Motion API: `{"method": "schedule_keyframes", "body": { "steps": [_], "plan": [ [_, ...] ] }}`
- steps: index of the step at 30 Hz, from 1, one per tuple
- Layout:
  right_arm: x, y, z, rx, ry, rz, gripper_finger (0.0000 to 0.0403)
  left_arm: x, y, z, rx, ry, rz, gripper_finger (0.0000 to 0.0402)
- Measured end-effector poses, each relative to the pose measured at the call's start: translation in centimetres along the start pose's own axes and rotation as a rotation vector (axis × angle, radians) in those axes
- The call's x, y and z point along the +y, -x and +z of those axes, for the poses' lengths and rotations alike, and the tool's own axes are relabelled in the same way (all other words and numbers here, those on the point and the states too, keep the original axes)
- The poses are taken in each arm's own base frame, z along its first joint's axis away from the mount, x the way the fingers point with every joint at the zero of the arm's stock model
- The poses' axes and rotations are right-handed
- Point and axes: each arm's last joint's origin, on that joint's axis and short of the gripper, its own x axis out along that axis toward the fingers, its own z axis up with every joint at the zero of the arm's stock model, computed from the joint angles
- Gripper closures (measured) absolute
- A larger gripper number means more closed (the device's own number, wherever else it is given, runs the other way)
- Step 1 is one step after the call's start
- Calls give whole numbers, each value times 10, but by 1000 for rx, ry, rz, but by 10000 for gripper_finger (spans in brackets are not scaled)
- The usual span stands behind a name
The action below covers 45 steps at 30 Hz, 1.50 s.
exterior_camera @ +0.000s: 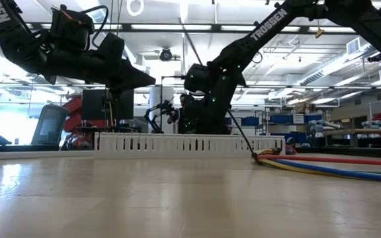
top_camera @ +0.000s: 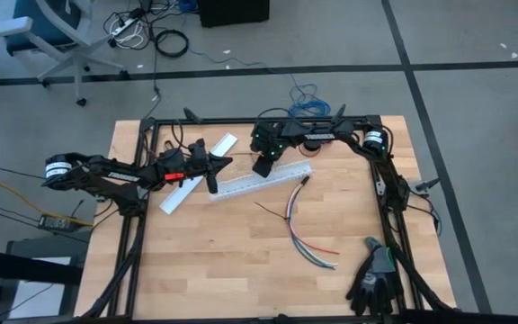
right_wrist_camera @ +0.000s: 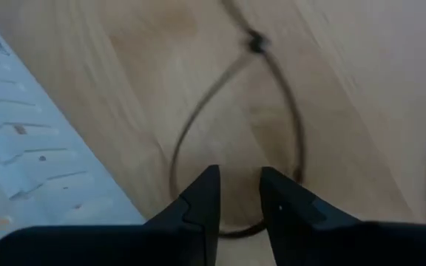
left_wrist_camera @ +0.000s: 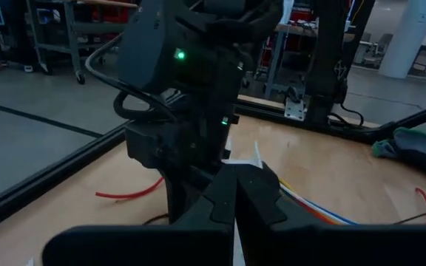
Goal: Ziptie cables
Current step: Wrap the cables together using the black zip tie
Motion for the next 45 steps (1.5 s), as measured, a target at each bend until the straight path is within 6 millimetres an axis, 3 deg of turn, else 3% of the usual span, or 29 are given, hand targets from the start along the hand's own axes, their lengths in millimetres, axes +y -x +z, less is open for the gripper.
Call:
{"method": "schedule_keyframes", "body": {
  "steps": [4, 9, 16, 24, 31, 38, 45],
  "plan": [
    [0, -2, -2, 24, 7, -6, 321, 0, 0, 0, 0, 1, 0, 392],
    [-2, 4, -1, 6, 39, -4, 391, 0, 0, 0, -4, -20, -1, 392],
    [-5, 10, 0, -2, 50, -6, 401, 0, 0, 1, -15, -20, -2, 392],
    [4, 55, 6, -78, 67, 5, 403, 0, 0, 3, -27, 0, -4, 392],
    [9, 75, 8, -124, 79, -42, 403, -1, 0, 3, -34, 0, -5, 392],
    [1, 62, 4, -144, 135, -119, 392, -1, 0, 3, -33, 1, -5, 392],
    [-9, 48, -4, -194, 137, -96, 333, -1, 0, 3, -34, 1, -5, 392]
  ]
}}
